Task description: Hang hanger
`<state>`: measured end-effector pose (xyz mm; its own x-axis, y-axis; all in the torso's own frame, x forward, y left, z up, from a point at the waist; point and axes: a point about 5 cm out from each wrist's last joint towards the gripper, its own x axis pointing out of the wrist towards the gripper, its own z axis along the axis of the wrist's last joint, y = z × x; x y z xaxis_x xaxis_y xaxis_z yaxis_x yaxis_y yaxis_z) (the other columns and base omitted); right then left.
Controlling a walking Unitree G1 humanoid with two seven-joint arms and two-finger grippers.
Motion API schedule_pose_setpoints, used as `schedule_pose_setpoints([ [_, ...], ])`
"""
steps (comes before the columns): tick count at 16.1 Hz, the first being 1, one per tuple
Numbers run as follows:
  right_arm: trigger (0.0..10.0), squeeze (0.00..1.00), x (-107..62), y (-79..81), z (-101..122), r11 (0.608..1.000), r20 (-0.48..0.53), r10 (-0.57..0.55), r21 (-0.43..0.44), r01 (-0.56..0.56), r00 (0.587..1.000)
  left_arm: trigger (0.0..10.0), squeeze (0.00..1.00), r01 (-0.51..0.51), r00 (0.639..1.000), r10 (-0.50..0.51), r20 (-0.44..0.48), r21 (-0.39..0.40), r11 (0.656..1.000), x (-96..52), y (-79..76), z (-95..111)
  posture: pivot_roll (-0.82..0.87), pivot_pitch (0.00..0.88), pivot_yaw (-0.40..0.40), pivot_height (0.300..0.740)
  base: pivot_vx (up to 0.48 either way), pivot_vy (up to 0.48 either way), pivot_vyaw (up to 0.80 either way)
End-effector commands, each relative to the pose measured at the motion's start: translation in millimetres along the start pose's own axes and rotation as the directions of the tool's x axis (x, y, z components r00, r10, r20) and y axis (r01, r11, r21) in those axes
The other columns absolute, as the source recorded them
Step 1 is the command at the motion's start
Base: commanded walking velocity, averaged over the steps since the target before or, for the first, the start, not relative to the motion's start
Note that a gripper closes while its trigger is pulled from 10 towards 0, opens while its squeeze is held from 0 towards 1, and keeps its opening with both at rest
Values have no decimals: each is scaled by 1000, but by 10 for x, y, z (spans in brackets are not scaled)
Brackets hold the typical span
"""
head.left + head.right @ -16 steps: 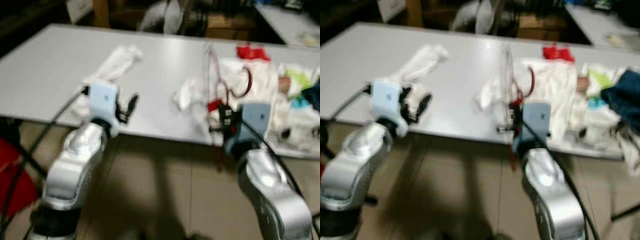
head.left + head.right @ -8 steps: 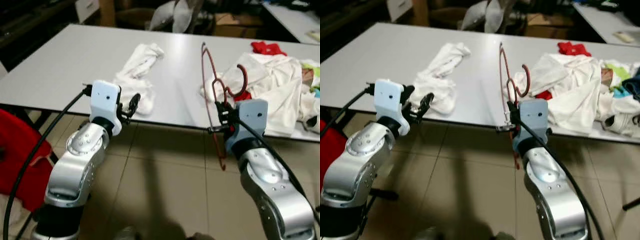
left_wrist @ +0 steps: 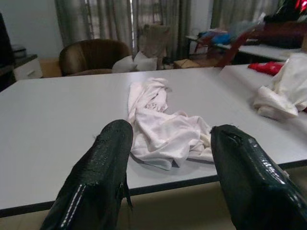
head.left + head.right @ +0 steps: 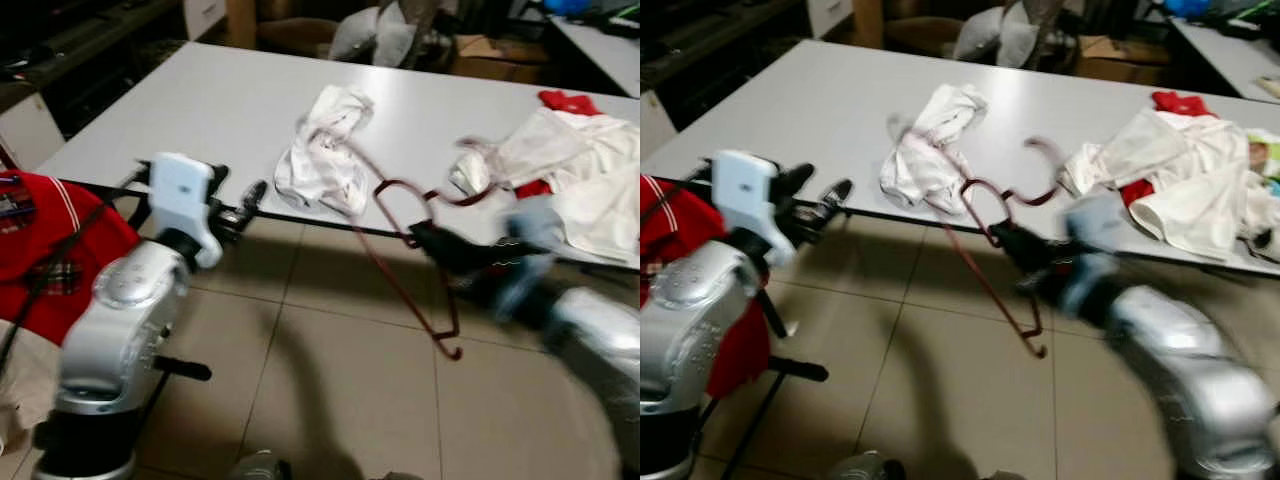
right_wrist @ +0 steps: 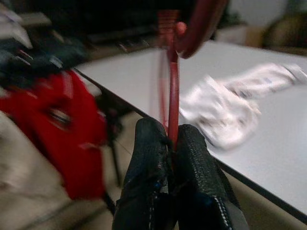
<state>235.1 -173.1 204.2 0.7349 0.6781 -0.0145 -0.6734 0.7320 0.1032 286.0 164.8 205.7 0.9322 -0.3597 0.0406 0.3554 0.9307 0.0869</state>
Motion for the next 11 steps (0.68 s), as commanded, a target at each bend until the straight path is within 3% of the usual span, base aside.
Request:
schedule_pose_setpoints([
  [1, 10000, 0, -99, -8, 66, 993, 41, 94, 66, -96, 995, 10000, 0, 66, 997, -66, 38, -5, 998, 0, -74, 73, 15, 24, -22, 740, 0, 0, 0],
  [3, 10000, 0, -226, -61, 97, 983, 74, 139, 108, -147, 988, 10000, 0, 99, 991, -95, 90, -45, 994, -34, -64, 167, 14, 17, -33, 740, 0, 0, 0],
  [5, 10000, 0, -300, -159, 45, 987, 6, 135, 90, -135, 991, 10000, 0, 173, 968, -144, 204, -132, 976, -43, -19, 422, 16, 8, -44, 740, 0, 0, 0],
  [6, 10000, 0, -304, -178, 70, 985, -6, 153, 81, -152, 988, 10000, 224, 257, 943, -219, 251, -130, 958, -27, -13, 569, 21, 6, -52, 740, 0, 0, 0],
  [7, 10000, 0, -286, -196, 121, 982, -34, 185, 48, -183, 982, 10000, 1000, 402, 889, -374, 265, -59, 914, -3, -54, 746, 24, 1, -56, 740, 0, 0, 0],
  [9, 10000, 0, -253, -205, 193, 970, -82, 242, -2, -243, 967, 10000, 1000, 530, 824, -525, 212, 39, 847, 69, -108, 885, 22, 0, -53, 740, 0, 0, 0],
  [11, 10000, 0, -208, -215, 267, 959, -107, 271, -55, -277, 957, 10000, 1000, 597, 784, -599, 162, 70, 800, 189, -202, 893, 9, 0, -30, 740, 0, 0, 0],
])
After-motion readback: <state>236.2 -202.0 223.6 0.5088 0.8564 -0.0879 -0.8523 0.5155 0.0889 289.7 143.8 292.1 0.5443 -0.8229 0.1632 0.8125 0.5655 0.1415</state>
